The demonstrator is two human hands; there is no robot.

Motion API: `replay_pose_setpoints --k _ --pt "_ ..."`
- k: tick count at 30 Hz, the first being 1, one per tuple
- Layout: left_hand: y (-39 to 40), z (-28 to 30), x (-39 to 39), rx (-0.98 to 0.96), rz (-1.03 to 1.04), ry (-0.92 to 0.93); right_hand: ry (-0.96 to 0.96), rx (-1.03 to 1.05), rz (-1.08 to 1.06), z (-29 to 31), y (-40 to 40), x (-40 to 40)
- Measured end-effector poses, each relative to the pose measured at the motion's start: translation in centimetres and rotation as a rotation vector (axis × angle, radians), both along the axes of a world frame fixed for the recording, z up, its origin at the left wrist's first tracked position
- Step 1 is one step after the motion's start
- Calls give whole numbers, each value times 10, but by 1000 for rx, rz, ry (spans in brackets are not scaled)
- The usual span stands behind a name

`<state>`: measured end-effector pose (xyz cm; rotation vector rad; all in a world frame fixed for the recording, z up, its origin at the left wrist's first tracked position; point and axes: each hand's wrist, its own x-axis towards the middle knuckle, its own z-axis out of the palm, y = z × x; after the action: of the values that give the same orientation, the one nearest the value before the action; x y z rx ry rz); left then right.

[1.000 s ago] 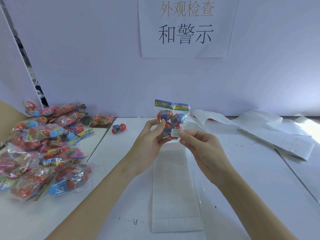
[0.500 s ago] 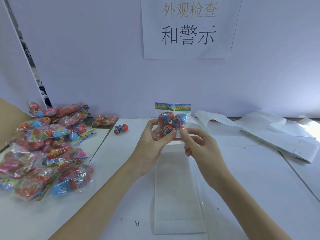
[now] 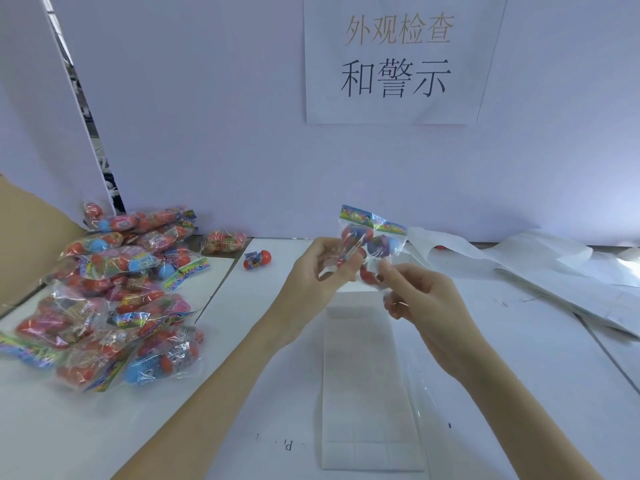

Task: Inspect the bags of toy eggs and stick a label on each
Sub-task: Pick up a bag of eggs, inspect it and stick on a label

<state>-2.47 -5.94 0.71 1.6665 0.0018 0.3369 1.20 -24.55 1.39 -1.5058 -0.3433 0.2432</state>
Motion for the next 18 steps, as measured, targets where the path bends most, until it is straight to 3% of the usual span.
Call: replay_pose_setpoints --k 2,4,6,8,10,13,15,18 --pt "6 0 2 9 20 21 70 60 -26 7 -8 6" --pt "14 -2 6 -29 130 -13 190 291 11 16 -20 13" --pt "28 -5 8 87 352 -78 310 751 288 23 -35 17" --pt "50 -11 8 420 603 -143 393 1098 681 24 -46 17" --pt "77 -18 8 739 785 -110 419 1095 824 22 -48 18" --pt "110 -30 3 1034 874 222 351 849 666 13 -38 17" --pt "121 -39 -1 1090 850 356 339 739 555 4 -30 19" --pt "129 -46 -1 1097 794 403 375 652 487 -1 -21 18"
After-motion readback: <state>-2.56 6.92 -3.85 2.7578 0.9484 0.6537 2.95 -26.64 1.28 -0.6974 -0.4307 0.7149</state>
